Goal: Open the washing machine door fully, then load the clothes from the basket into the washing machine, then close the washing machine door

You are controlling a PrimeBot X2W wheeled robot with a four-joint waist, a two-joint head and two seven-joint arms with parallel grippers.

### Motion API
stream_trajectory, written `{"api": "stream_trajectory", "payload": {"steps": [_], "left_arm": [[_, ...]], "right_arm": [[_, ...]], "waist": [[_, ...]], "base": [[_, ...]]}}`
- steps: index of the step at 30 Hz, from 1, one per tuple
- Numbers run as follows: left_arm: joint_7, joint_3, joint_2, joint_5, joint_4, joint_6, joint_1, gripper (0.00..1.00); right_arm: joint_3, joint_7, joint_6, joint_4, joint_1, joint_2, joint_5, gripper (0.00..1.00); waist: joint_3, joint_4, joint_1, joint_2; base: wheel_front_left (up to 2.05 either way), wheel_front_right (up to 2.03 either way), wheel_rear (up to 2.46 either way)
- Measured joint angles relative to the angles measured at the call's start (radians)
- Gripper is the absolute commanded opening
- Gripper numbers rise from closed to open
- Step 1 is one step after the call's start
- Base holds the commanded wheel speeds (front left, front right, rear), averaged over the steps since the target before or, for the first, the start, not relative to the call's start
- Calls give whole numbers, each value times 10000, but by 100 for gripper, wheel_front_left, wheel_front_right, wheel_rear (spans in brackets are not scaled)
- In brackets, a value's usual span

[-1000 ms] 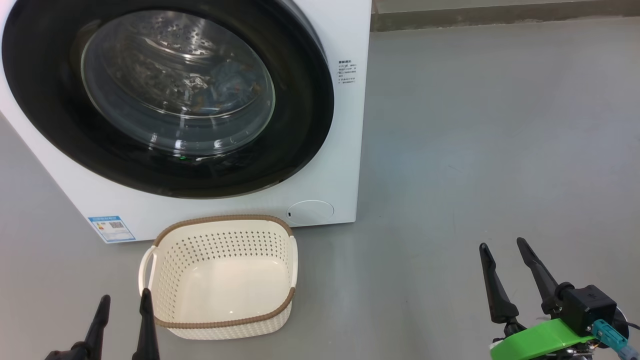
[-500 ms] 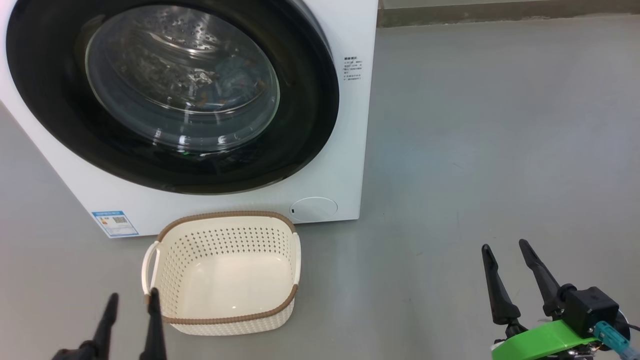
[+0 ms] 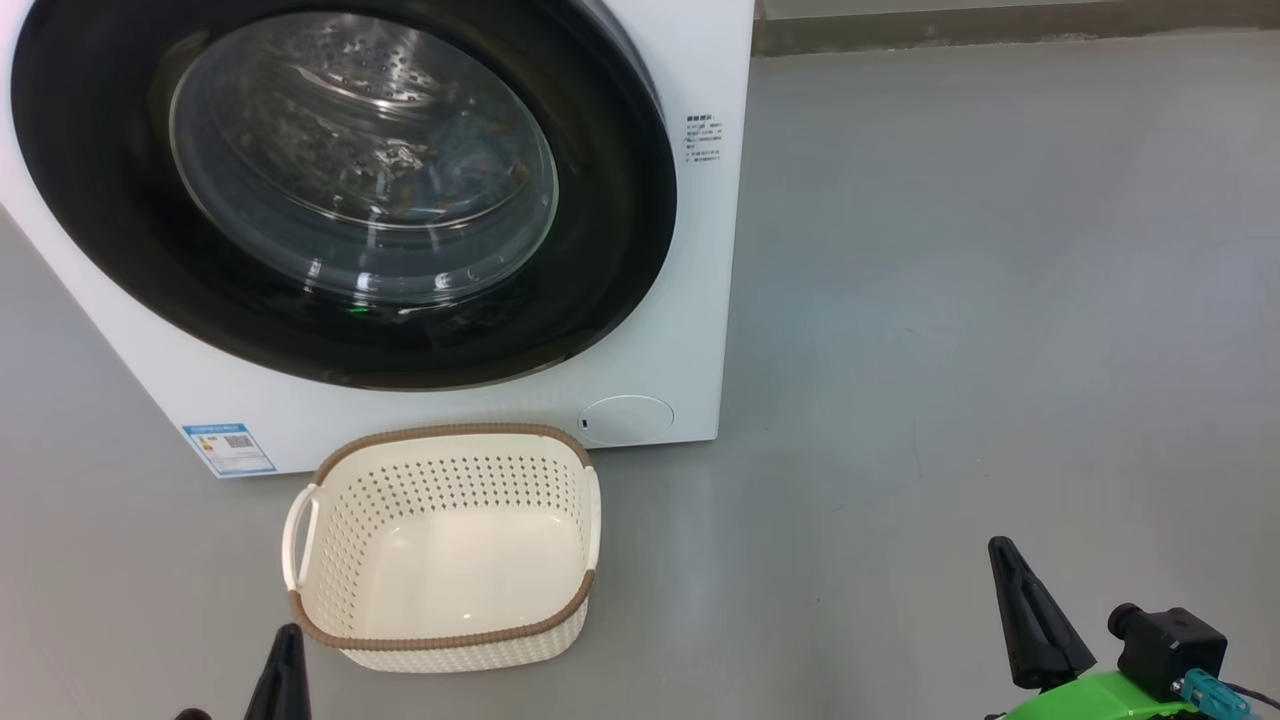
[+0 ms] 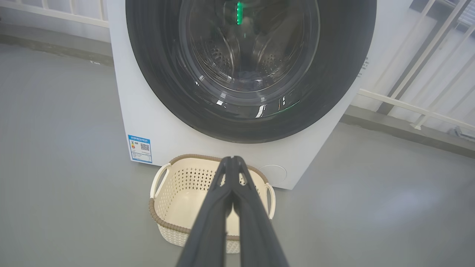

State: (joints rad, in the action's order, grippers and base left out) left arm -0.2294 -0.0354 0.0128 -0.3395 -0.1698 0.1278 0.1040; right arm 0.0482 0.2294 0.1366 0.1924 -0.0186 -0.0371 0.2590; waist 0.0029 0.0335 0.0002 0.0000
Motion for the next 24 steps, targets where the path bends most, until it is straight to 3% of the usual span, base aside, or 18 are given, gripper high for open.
{"api": "stream_trajectory", "payload": {"steps": [24], "left_arm": [[637, -21, 38, -2614, -209, 0, -251, 0]], "right_arm": [[207, -702, 0, 150, 46, -2, 2719, 0]], "waist": [[13, -70, -1, 0]], "base": [[0, 0, 0]]}}
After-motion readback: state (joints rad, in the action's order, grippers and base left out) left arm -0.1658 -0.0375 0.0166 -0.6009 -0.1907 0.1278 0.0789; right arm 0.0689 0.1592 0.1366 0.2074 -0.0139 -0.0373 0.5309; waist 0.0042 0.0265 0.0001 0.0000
